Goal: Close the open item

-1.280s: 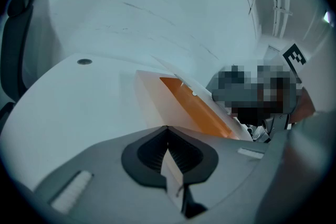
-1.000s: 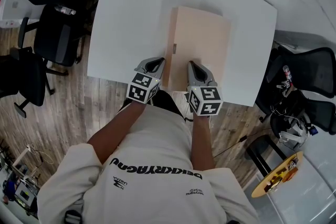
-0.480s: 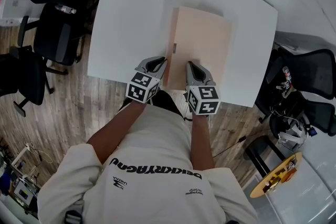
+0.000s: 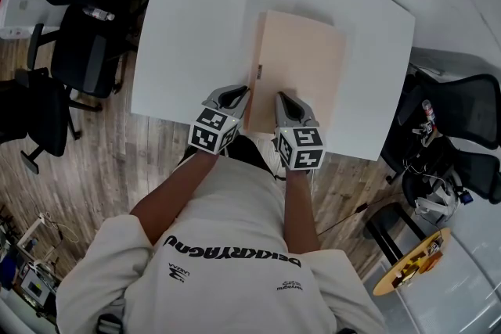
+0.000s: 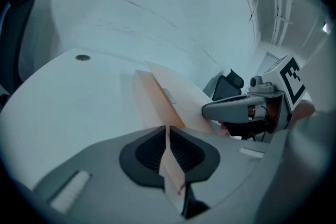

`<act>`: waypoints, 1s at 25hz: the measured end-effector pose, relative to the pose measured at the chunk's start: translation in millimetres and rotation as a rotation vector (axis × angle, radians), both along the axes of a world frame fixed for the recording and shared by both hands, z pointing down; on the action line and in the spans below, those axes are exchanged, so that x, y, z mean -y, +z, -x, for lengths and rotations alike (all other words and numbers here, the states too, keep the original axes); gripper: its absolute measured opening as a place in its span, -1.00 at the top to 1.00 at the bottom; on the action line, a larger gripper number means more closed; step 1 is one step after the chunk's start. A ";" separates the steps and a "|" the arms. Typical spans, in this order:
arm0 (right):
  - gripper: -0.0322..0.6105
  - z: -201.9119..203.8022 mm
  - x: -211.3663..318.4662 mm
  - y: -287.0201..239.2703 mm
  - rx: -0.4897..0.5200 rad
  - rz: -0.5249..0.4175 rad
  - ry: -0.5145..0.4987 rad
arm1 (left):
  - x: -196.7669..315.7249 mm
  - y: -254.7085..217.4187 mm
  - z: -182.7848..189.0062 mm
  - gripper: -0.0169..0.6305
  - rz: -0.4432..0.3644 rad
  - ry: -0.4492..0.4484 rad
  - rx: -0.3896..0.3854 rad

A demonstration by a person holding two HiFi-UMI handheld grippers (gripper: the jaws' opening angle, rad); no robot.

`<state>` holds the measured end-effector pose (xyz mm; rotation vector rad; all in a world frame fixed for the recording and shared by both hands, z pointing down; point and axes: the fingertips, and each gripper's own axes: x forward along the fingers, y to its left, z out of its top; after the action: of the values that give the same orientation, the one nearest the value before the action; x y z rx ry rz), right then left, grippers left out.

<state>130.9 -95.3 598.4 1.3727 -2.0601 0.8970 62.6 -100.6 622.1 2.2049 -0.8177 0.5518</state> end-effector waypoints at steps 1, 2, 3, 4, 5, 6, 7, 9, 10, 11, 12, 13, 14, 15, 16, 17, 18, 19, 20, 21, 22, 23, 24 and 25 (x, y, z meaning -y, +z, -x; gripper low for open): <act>0.91 0.3 0.0 0.8 -0.001 0.001 -0.002 | 0.1 -0.1 -0.2 0.86 0.001 -0.001 -0.001; 0.91 0.3 -0.2 1.7 -0.003 0.003 -0.004 | 0.1 -0.1 -0.4 0.85 0.003 -0.002 -0.003; 0.91 0.3 -0.5 2.6 -0.004 0.006 -0.006 | -0.1 0.1 -0.6 0.85 0.005 -0.003 -0.004; 0.91 0.4 -0.7 3.4 -0.004 0.008 -0.008 | -0.4 0.3 -0.6 0.85 0.007 -0.003 -0.004; 0.91 0.7 -0.7 4.0 -0.004 0.010 -0.009 | -0.6 0.4 -0.5 0.85 0.007 -0.004 -0.003; 0.91 1.1 -0.4 4.5 -0.005 0.012 -0.011 | -0.6 0.4 -0.4 0.85 0.007 -0.005 -0.003; 0.91 1.5 -0.1 4.9 -0.005 0.014 -0.014 | -0.4 0.3 -0.3 0.85 0.008 -0.005 -0.003; 0.91 2.3 -0.1 6.2 -0.007 0.021 -0.019 | -0.4 0.2 0.0 0.85 0.010 -0.006 -0.003; 0.91 2.6 -0.4 7.0 -0.008 0.025 -0.021 | -0.5 0.3 0.1 0.85 0.010 -0.006 -0.003; 0.91 2.9 -0.8 7.8 -0.008 0.028 -0.024 | -0.6 0.3 0.1 0.85 0.010 -0.007 -0.002; 0.91 3.1 -1.1 8.4 -0.008 0.031 -0.026 | -0.6 0.3 0.0 0.85 0.010 -0.007 -0.002; 0.91 3.2 -1.1 9.0 -0.007 0.034 -0.028 | -0.5 0.3 0.0 0.85 0.009 -0.008 -0.001; 0.91 3.3 -0.8 9.5 -0.006 0.036 -0.029 | -0.3 0.2 0.0 0.85 0.009 -0.009 0.000; 0.91 3.4 -0.5 9.9 -0.006 0.037 -0.029 | -0.2 0.1 0.1 0.85 0.009 -0.009 0.000; 0.91 3.9 -0.3 10.3 -0.005 0.039 -0.030 | -0.1 -0.1 0.2 0.85 0.009 -0.009 0.000; 0.91 4.5 -0.3 10.7 -0.005 0.041 -0.032 | -0.1 -0.2 0.3 0.85 0.009 -0.009 0.000; 0.91 5.2 -0.3 11.2 -0.005 0.043 -0.035 | -0.1 -0.3 0.3 0.85 0.009 -0.010 -0.001; 0.91 5.6 -0.4 11.7 -0.006 0.046 -0.039 | 0.0 -0.4 0.2 0.85 0.009 -0.011 -0.001; 0.91 5.8 -0.5 12.4 -0.006 0.050 -0.043 | 0.0 -0.6 0.0 0.85 0.009 -0.013 -0.001; 0.91 5.7 -0.8 13.0 -0.007 0.054 -0.046 | 0.0 -0.8 -0.4 0.85 0.009 -0.014 -0.001; 0.91 5.5 -1.1 13.5 -0.008 0.058 -0.048 | -0.1 -1.0 -0.8 0.85 0.009 -0.014 0.000; 0.91 5.3 -1.3 13.9 -0.009 0.061 -0.050 | -0.1 -1.2 -1.1 0.85 0.009 -0.015 0.000; 0.91 5.5 -1.4 14.4 -0.010 0.064 -0.052 | -0.1 -1.2 -1.2 0.85 0.009 -0.015 0.000; 0.91 5.8 -1.5 15.1 -0.010 0.067 -0.053 | -0.1 -1.0 -1.0 0.85 0.010 -0.015 0.001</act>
<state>125.1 -93.8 613.5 1.2789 -2.0305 0.9259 63.7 -100.5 621.1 2.1881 -0.8301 0.5481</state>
